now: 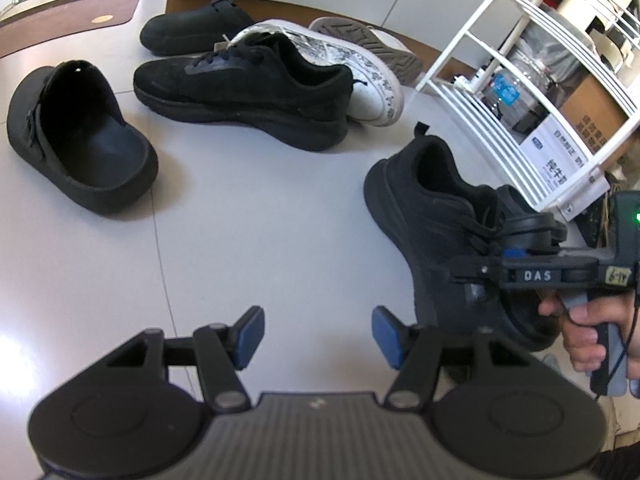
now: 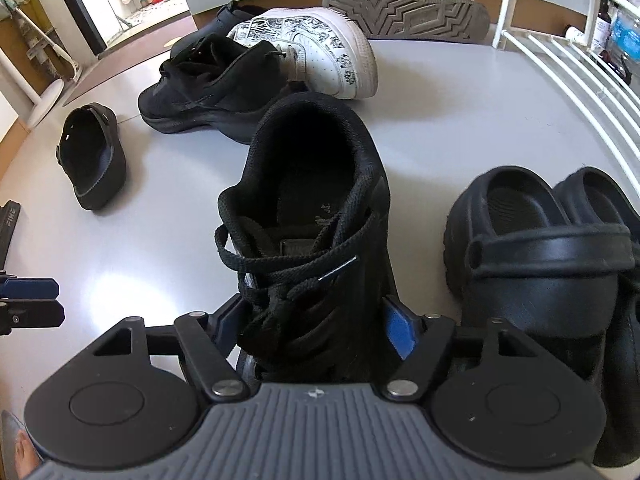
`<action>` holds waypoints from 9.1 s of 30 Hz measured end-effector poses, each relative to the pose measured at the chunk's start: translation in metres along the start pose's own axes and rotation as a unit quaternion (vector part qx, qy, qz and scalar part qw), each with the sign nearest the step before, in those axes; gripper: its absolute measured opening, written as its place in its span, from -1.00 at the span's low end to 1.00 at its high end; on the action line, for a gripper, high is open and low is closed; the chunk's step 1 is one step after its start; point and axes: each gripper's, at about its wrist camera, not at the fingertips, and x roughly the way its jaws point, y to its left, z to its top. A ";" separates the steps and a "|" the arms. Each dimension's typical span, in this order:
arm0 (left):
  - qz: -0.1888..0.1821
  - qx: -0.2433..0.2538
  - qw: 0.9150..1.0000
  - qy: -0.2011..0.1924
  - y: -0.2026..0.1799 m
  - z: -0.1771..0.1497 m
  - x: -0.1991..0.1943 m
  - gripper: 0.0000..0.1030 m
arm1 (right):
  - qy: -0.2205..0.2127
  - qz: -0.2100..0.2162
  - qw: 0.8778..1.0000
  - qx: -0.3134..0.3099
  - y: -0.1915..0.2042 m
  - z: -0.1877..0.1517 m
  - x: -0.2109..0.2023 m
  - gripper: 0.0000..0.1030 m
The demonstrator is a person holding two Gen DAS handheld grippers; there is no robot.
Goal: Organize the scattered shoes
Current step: 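Open the right gripper to release the sneaker beside the clogs, then withdraw the right gripper while the left gripper moves to the second black sneaker, then close the left gripper on the heel of the second black sneaker, then lift the second black sneaker with the left gripper toward the first sneaker, then lower the second sneaker beside the first and open the left gripper, then push the second sneaker against the first with the right gripper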
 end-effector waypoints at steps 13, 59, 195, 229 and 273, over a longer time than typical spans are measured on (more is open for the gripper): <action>0.001 -0.003 1.000 -0.007 0.002 0.002 -0.002 0.21 | 0.011 -0.020 1.000 0.008 -0.010 -0.009 -0.011 0.41; 0.054 -0.012 0.988 -0.141 0.013 0.085 -0.026 0.27 | -0.025 0.042 0.999 -0.002 -0.039 -0.011 -0.077 0.28; 0.015 -0.036 0.999 -0.021 -0.011 0.043 -0.025 -0.66 | -0.017 0.123 0.991 -0.041 0.008 -0.018 -0.078 0.21; 0.042 -0.136 0.987 -0.075 0.041 0.003 -0.069 0.33 | 0.044 0.126 0.987 -0.085 0.123 0.017 -0.031 0.86; 0.032 -0.134 0.990 -0.043 0.035 -0.017 -0.053 0.33 | 0.017 0.019 0.991 -0.129 0.096 0.010 -0.028 0.03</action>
